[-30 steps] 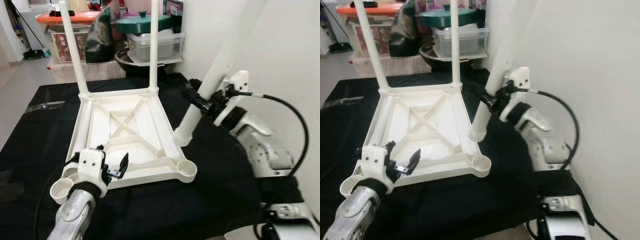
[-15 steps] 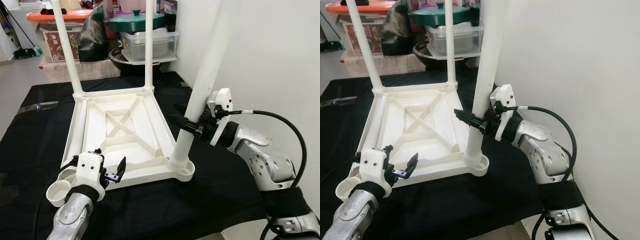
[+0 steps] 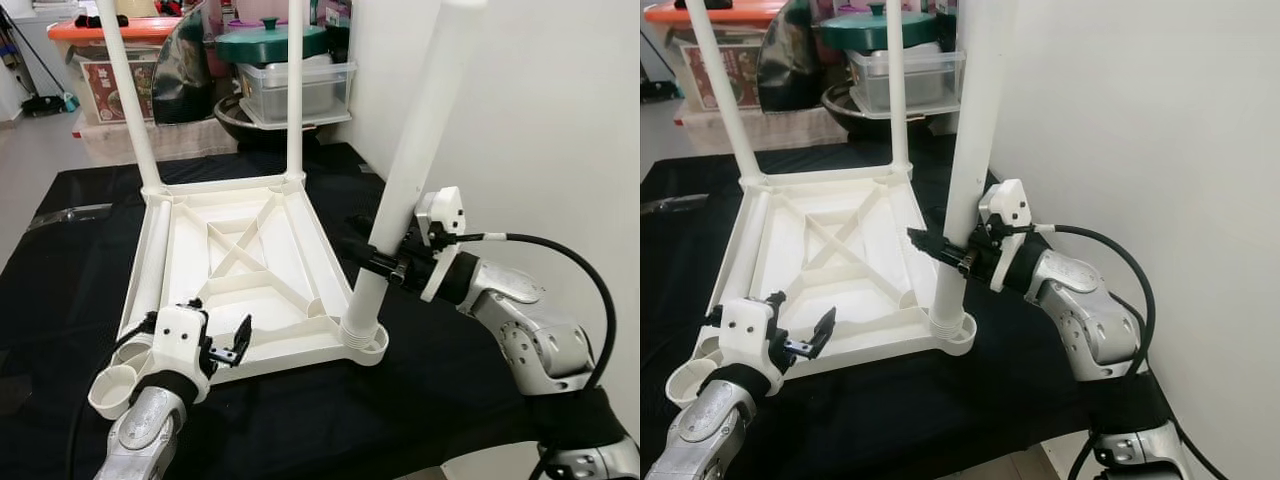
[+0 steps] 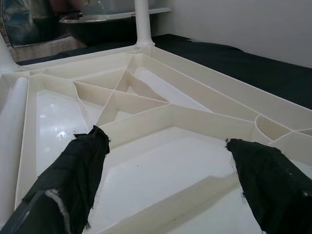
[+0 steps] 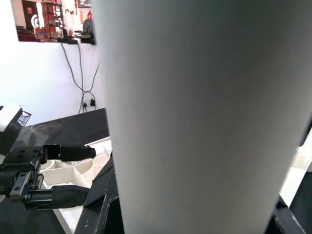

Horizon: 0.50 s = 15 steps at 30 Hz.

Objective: Building children table

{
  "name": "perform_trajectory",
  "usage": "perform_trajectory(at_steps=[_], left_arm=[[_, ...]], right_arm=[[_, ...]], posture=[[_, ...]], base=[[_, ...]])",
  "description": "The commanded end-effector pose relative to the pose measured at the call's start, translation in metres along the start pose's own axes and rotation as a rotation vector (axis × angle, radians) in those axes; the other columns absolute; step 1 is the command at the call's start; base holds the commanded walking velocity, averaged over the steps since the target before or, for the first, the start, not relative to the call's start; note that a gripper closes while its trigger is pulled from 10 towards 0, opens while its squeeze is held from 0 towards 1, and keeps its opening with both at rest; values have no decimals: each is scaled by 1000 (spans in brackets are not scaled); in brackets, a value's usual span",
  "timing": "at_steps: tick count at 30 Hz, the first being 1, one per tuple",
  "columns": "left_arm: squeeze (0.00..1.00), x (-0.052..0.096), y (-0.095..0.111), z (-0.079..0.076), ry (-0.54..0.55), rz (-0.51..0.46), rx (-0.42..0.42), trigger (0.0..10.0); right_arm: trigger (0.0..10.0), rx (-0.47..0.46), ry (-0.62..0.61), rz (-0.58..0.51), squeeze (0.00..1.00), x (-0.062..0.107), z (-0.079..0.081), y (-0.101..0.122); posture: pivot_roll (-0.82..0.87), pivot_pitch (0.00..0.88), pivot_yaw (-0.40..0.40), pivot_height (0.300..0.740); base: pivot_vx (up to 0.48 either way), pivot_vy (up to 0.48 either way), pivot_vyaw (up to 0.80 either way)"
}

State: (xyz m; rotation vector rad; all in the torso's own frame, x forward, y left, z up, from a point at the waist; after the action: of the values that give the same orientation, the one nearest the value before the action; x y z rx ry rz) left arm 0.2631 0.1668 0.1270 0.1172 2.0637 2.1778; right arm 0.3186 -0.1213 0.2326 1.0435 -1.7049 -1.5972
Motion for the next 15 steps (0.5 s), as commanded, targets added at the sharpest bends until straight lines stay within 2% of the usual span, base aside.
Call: perform_trajectory(at_steps=[1, 7, 15], left_arm=[[0, 0, -3, -2, -6, 13, 4, 10000], [0, -1, -5, -1, -4, 18, 6, 10000], [0, -2, -5, -2, -7, 17, 6, 10000]], right_arm=[[0, -6, -17, 46, 0, 4, -2, -9], [0, -47, -95, 56, 0, 14, -7, -17], [0, -37, -143, 92, 0, 18, -14, -26]], posture=[[58, 0, -38, 740], [53, 0, -35, 740], [52, 0, -34, 740]], base=[[0, 0, 0], [0, 0, 0], [0, 0, 0]])
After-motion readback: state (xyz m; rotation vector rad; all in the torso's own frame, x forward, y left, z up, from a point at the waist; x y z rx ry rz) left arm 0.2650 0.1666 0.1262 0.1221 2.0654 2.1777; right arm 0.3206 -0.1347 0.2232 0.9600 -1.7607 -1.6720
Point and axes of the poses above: a point about 5 cm out from each wrist's last joint towards the gripper, its own x axis pointing back from the gripper into the wrist, its own y axis along the axis of the wrist's last joint, z = x × y, the point moved 2 cm from there along -x, pointing out of the wrist towards the gripper, and after that the axes turned 1 degree about x, right-handed, at the moved point
